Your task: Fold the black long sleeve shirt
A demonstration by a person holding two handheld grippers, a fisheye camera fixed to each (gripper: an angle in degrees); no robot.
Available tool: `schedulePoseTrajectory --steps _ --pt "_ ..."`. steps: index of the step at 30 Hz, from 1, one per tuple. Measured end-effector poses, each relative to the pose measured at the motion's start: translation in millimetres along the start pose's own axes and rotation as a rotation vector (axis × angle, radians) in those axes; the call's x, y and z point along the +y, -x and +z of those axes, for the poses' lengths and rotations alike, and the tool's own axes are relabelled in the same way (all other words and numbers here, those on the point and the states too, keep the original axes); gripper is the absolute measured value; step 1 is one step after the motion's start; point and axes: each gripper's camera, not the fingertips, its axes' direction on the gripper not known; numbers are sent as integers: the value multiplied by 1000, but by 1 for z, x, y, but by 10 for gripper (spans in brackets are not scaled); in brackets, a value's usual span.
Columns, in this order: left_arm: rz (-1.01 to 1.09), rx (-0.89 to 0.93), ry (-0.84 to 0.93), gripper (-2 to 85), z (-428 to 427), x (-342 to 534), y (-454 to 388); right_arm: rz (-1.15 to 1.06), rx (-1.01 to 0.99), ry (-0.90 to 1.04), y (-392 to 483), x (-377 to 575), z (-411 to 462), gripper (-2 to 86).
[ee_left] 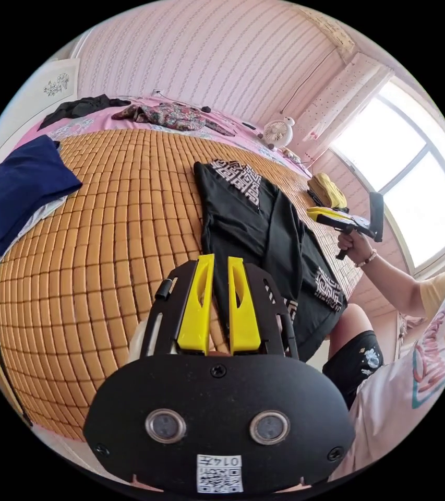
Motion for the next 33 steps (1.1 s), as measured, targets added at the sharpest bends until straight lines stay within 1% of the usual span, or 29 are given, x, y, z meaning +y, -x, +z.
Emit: schedulePoseTrajectory --steps 1,2,4,6,9,10,11,13,15,17,20,22,23,26,28,29,31,32,33 --pt "18 33 -26 58 8 -24 8 37 23 3 -14 -7 5 84" --pt "27 26 -39 60 12 -36 11 106 57 18 -40 -19 16 88" --pt "26 -61 -73 65 34 -79 25 199 88 62 -74 -36 37 101" --pt "13 -73 -52 80 56 -109 36 328 31 121 -112 -53 65 107" --pt "-9 -89 -7 99 91 -149 46 425 -53 182 -140 -68 93 84" --pt "-22 -110 18 104 104 -160 50 431 -61 191 -142 -71 96 63" --pt "-31 -121 35 104 110 -165 51 433 -75 185 -146 -76 99 22" --pt "-77 -125 121 83 133 -180 60 418 -82 161 -149 -84 98 7" --pt "-72 -108 141 38 140 -187 61 354 -58 144 -149 -93 94 -1" --pt "-94 -88 152 14 142 -195 64 301 -30 125 -147 -100 88 -4" --pt "-110 -79 82 -1 127 -207 63 250 -8 63 -146 -108 66 -5" --pt "-67 -64 2 -5 100 -211 52 228 -25 16 -145 -110 46 -6" --pt "-48 -60 -16 -6 92 -211 48 213 -43 -16 -143 -109 31 -6" --pt "102 -30 -89 -7 45 -194 21 176 -92 -108 -128 -88 -11 -5" --pt "231 21 -133 -4 4 -153 0 152 -136 -149 -114 -60 -34 -3" --pt "248 39 -131 -3 -5 -138 -3 124 -168 -166 -101 -36 -50 -2" --pt "270 130 -95 4 -33 -70 -13 59 -215 -164 -76 6 -72 2" --pt "258 152 -80 9 -37 -51 -13 14 -221 -124 -57 36 -81 8" --pt "195 190 -29 19 -41 -11 -11 10 -188 -45 -40 68 -82 19"
